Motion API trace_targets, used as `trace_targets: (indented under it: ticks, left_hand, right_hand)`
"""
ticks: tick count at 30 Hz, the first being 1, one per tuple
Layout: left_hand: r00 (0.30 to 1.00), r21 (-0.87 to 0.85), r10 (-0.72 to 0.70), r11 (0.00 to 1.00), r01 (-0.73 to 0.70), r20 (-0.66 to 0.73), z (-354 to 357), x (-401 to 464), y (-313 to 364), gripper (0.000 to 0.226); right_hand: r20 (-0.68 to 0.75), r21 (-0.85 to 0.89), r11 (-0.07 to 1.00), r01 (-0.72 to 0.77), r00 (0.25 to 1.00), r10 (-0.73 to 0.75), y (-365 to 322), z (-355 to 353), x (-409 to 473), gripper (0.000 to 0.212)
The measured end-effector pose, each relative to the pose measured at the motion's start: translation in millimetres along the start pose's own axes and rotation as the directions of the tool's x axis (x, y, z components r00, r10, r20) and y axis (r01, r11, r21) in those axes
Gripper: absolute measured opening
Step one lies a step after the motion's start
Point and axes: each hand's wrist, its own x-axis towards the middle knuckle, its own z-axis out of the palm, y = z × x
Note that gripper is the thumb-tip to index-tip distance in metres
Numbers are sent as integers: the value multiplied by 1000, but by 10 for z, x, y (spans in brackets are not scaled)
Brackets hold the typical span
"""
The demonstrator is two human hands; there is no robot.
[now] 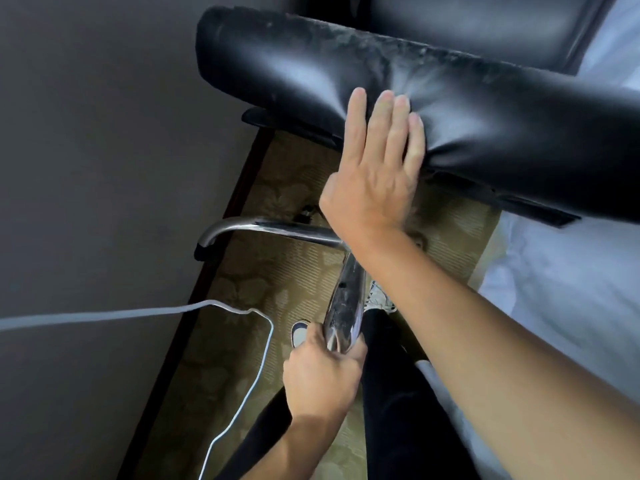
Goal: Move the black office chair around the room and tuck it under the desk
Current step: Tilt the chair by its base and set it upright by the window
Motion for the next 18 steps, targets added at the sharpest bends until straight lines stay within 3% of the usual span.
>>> trace_targets:
  ticks: [9, 18]
  left_hand:
    - [995, -57, 82, 995, -85, -58, 171, -141, -681, 45]
    - [993, -92, 92, 991, -98, -70, 337, -219, -1086, 43]
  right_hand:
    - [-21, -21, 1000, 9, 1000, -9, -347, -322, -566, 67]
    - [134, 4, 997, 81, 988, -81, -430, -726, -986, 79]
